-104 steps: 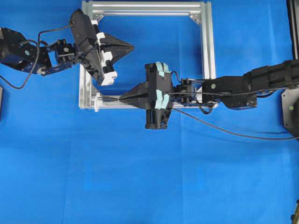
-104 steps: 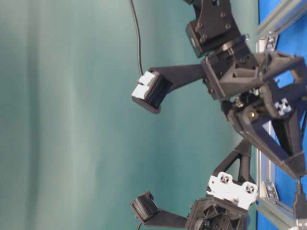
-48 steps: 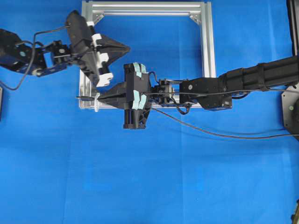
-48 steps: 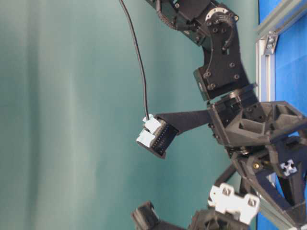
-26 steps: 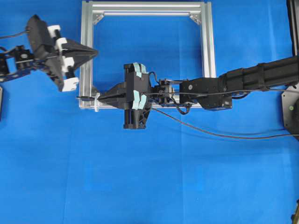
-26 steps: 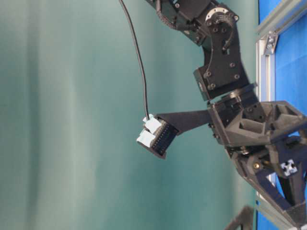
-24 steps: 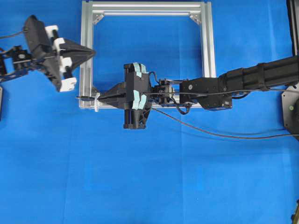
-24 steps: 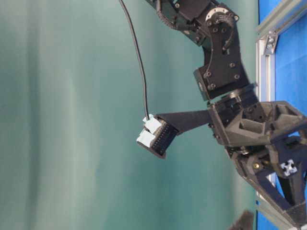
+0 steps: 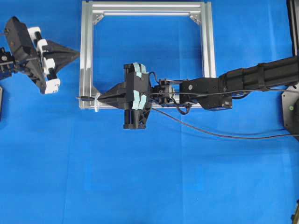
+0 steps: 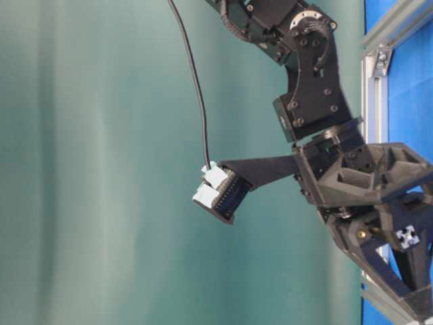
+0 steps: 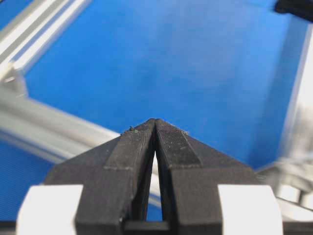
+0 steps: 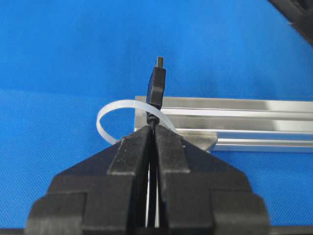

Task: Insert the wire through the string loop located on the left side.
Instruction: 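Move the open left gripper toward the plug emerging from the loop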

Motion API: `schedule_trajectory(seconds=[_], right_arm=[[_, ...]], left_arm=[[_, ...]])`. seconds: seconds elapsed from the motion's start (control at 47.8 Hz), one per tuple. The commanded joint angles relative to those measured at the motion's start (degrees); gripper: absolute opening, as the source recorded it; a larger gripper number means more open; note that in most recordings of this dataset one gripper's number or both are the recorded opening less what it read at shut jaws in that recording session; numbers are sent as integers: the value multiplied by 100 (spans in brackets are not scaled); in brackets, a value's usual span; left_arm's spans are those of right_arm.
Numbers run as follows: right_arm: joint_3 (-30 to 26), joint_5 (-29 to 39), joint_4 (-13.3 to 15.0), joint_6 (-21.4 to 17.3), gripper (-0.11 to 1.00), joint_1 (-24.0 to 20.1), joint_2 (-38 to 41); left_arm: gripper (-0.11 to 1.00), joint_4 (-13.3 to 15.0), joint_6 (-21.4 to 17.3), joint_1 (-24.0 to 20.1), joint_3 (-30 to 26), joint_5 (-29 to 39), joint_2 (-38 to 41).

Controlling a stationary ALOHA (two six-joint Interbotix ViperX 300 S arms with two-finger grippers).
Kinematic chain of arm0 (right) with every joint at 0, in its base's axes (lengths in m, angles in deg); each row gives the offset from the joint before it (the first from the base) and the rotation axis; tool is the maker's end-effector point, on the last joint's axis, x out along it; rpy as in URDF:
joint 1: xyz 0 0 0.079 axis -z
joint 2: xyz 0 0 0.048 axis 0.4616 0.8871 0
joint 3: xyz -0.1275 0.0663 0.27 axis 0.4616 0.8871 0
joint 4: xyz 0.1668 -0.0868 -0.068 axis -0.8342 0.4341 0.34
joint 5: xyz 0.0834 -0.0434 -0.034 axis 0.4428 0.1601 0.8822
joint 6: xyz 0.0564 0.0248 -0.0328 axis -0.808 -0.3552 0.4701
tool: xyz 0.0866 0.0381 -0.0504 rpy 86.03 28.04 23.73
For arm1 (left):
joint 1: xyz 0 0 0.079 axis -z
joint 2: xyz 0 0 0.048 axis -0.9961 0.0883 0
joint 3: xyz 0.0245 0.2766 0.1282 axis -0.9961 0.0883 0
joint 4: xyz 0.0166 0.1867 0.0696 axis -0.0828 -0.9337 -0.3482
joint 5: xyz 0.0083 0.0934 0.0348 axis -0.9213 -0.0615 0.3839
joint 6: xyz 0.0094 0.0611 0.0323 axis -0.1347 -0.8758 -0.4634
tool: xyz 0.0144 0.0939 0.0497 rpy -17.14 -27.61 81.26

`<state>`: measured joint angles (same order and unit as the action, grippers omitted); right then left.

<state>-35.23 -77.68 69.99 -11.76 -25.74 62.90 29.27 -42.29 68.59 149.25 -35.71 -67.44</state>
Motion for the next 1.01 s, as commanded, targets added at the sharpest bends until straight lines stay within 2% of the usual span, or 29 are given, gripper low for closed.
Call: schedule_trajectory(seconds=[0.0,0.188,0.293,0.586,0.879,0.921,0.984], right_arm=[[-62,-26,9,-9,0,-9,-114],[-62,-26,0,-9,0,-9,-114],[-62,-26,9,-9,0,-9,-114],[-53,-26,0,-9,0,-9,-114],[-44,-26,9,-9,0,-9,-114],[-44,-26,9,-9,0,-9,-114],[-44,-26,9,-9,0,-9,-114]], left_arm=[[0,-18,9,431,-9,-18,-185],[0,-18,9,1450,9,44,-396],[0,-18,0,1705,9,114,-457],[0,-18,-105,1749,-35,255,-439],[1,-35,-18,1749,-44,255,-448],[4,-35,-18,1758,-44,255,-457],[16,-35,-18,1767,-53,255,-475]])
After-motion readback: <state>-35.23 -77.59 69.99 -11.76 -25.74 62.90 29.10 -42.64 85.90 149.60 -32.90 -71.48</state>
